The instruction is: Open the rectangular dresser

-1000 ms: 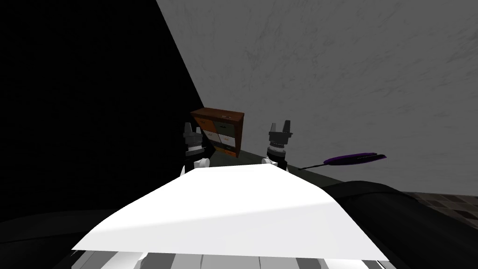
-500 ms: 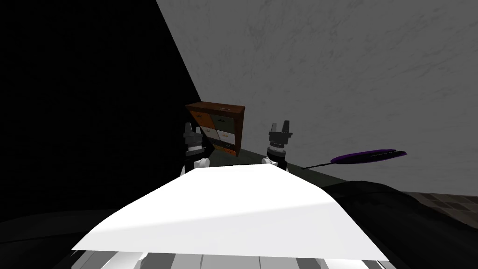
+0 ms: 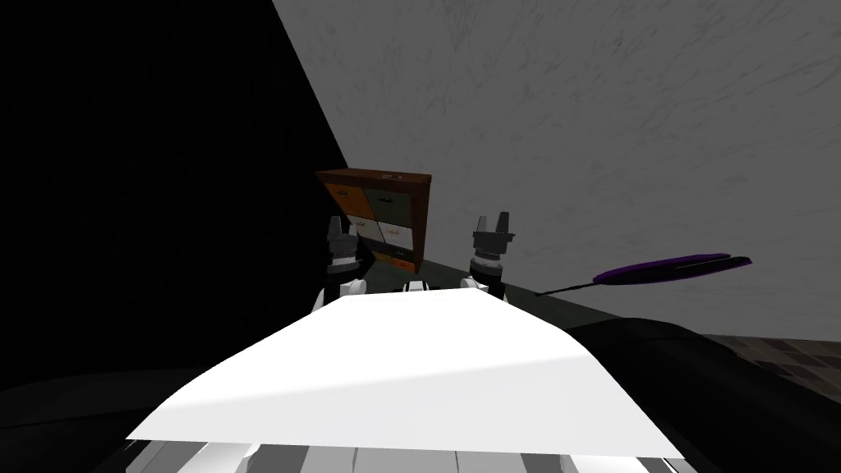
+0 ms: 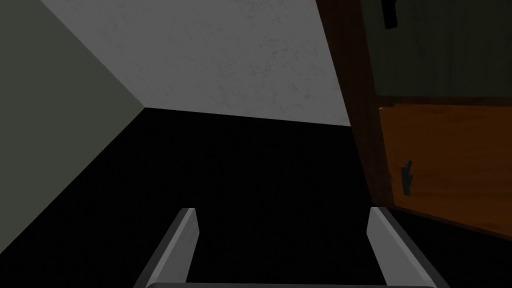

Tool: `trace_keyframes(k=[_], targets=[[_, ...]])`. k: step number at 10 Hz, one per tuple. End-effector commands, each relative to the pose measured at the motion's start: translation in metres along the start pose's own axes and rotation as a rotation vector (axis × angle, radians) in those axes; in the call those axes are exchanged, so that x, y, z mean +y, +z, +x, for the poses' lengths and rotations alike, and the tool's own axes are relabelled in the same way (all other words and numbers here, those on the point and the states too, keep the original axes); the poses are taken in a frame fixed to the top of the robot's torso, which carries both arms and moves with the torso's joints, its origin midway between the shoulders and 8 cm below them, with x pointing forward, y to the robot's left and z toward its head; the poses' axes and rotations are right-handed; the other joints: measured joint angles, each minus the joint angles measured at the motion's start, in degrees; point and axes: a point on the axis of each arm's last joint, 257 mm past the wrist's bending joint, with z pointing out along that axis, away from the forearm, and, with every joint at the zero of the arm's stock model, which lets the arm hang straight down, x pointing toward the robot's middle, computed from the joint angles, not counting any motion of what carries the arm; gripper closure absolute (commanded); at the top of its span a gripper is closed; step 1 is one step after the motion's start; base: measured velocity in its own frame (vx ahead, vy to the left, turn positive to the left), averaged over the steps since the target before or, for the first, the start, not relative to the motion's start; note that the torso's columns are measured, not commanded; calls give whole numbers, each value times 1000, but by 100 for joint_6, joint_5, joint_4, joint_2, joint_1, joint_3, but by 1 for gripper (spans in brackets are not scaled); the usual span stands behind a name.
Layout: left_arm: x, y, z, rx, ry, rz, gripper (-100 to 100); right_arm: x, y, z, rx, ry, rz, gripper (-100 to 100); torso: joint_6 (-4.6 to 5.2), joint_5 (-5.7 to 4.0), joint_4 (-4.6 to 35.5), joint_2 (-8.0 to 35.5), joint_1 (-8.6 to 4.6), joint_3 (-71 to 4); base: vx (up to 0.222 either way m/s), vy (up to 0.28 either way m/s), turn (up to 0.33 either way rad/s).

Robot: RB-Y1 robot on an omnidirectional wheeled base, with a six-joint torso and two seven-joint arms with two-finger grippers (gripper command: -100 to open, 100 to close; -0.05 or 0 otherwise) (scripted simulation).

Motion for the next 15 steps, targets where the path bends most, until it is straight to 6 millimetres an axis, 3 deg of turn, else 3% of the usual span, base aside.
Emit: trace_keyframes(k=[1,15], targets=[[15,-3,9,66,34,-25,-100,0,0,0,0,0,0,0,0,0,5,5,-1,-4,18,1,-34],[131,-38,44,157,67,-247,-100,0,0,0,0,0,0,0,0,0,9,13,-1,-1,26,-1,-46]])
